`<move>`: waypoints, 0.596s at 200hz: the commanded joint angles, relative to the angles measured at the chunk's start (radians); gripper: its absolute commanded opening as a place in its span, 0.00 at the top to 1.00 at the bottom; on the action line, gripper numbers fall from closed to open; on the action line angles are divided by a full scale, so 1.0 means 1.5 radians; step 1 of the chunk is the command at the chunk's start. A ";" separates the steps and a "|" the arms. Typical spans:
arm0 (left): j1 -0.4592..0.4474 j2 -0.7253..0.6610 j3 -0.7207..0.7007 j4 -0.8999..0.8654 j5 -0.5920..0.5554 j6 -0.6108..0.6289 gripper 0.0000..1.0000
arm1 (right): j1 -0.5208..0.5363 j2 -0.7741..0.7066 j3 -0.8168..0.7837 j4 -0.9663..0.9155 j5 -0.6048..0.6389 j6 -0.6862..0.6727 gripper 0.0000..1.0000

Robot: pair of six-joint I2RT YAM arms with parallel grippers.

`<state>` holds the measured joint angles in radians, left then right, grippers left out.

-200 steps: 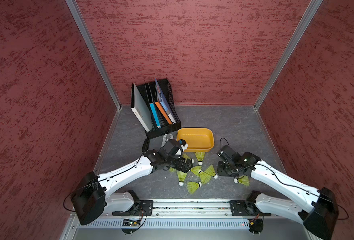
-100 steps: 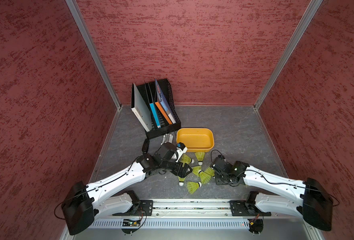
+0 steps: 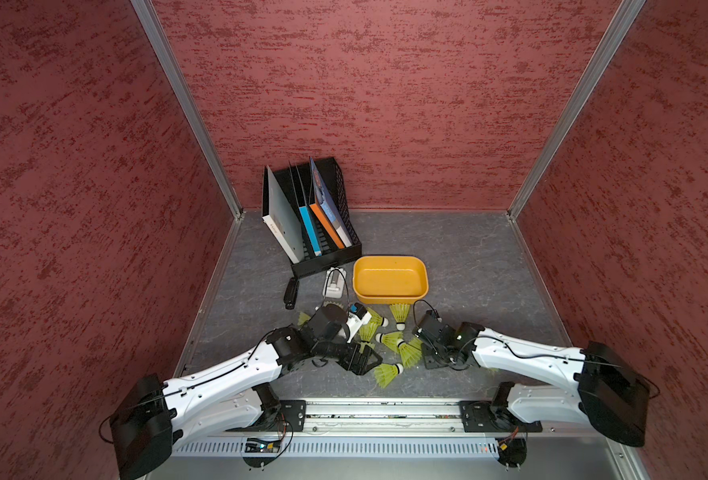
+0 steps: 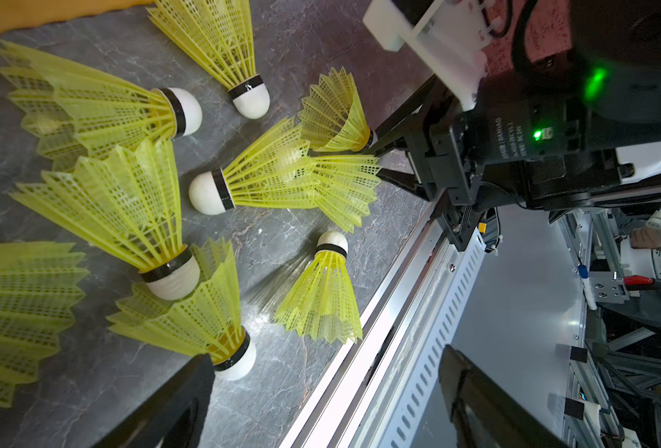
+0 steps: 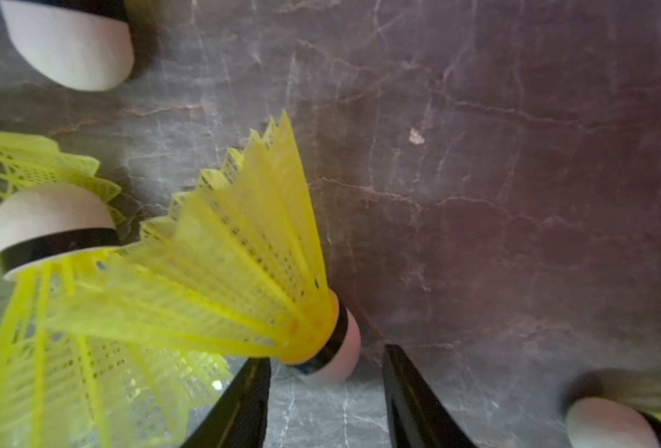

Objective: Put the shuttlecocks into the storage box
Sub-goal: Pick up the shuttlecock at the center of the board.

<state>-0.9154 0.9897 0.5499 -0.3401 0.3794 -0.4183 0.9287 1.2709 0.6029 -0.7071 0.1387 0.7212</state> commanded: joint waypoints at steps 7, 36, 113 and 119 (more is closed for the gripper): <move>-0.008 -0.003 0.002 0.025 -0.019 -0.016 0.06 | 0.003 0.009 0.019 0.009 0.029 -0.009 0.51; -0.009 -0.004 0.009 0.017 -0.024 -0.017 0.06 | 0.004 0.037 0.027 0.017 0.040 -0.009 0.53; -0.009 -0.004 0.023 0.011 -0.025 -0.016 0.06 | -0.008 0.109 0.077 0.017 0.063 -0.018 0.57; -0.009 -0.004 0.024 0.011 -0.025 -0.017 0.06 | -0.010 0.112 0.077 0.017 0.060 -0.017 0.58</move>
<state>-0.9260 0.9897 0.5522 -0.3321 0.3561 -0.4404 0.9249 1.4246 0.7002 -0.6952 0.2031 0.7033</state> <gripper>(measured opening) 0.944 0.442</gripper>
